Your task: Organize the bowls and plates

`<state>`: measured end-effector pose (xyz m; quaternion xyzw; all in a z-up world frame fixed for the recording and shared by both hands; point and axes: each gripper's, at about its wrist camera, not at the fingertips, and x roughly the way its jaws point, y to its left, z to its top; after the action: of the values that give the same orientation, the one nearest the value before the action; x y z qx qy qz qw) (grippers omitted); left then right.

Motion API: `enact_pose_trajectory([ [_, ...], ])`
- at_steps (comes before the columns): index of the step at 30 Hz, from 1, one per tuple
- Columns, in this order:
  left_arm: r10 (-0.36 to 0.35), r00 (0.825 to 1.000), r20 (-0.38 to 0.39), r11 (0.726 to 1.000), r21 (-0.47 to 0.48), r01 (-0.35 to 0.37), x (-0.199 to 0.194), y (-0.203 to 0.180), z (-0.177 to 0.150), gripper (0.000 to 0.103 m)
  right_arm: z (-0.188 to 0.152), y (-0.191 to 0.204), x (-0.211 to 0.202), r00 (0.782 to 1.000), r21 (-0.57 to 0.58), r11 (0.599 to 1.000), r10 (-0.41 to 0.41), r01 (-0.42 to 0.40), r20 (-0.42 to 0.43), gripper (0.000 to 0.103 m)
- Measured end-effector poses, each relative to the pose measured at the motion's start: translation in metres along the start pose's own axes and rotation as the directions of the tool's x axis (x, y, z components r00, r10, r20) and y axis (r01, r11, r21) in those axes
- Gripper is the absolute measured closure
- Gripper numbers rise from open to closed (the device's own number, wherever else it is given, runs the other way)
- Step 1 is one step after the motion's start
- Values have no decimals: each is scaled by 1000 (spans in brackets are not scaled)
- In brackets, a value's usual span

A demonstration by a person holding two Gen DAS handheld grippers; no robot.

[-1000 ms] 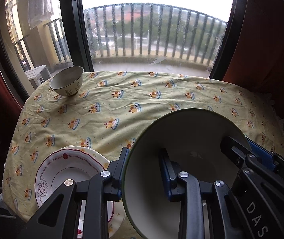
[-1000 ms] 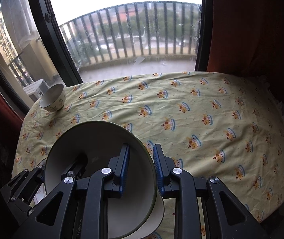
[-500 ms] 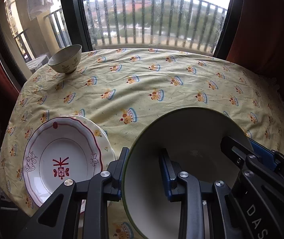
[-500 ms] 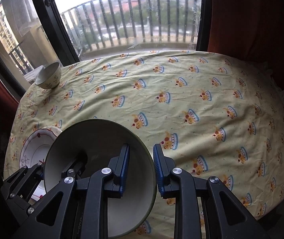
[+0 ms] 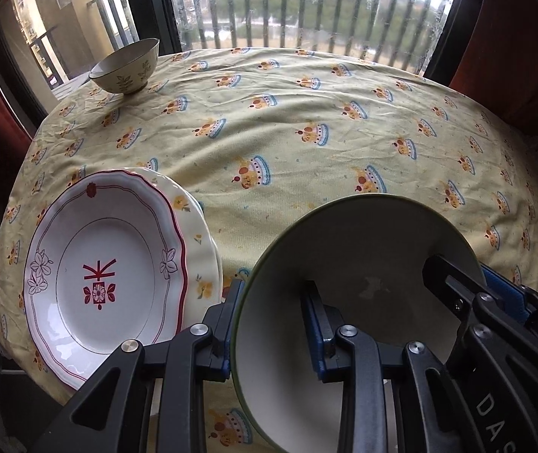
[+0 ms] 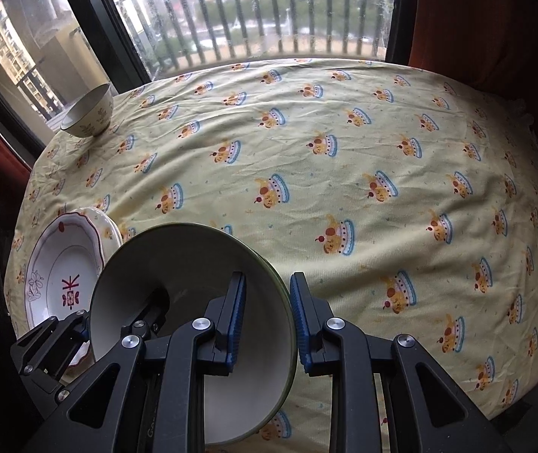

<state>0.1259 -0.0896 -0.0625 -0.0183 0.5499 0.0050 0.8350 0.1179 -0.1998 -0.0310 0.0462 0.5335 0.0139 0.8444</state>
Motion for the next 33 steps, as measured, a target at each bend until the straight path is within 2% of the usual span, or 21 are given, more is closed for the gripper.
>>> enact_pose_trajectory([
  [9, 30, 1000, -2, 999, 19, -30, 6, -4, 3, 73, 3, -5, 9, 1000, -8, 1000, 18, -18, -10, 76],
  [16, 16, 1000, -25, 999, 40, -15, 7, -4, 2, 70, 3, -3, 12, 1000, -10, 1000, 29, -29, -9, 73],
  [18, 8, 999, -42, 999, 43, -6, 8, -3, 1, 66, 2, -3, 13, 998, -12, 998, 54, -54, -20, 61],
  [22, 5, 999, -44, 999, 51, -3, 3, 0, -1, 61, 0, -1, 13, 997, 3, 998, 61, -61, -43, 46],
  [24, -6, 1000, -30, 999, 53, 7, -3, 2, 0, 49, 0, 1, 8, 998, 3, 999, 53, -53, -36, 38],
  [27, -25, 1000, 9, 998, 59, 24, -14, 7, 5, 35, 3, 5, -1, 998, 0, 999, 55, -55, -20, 29],
  [33, -61, 998, 27, 994, 95, 58, -26, 20, 15, 20, 11, 20, -15, 1000, 1, 1000, 26, -27, 11, 19],
])
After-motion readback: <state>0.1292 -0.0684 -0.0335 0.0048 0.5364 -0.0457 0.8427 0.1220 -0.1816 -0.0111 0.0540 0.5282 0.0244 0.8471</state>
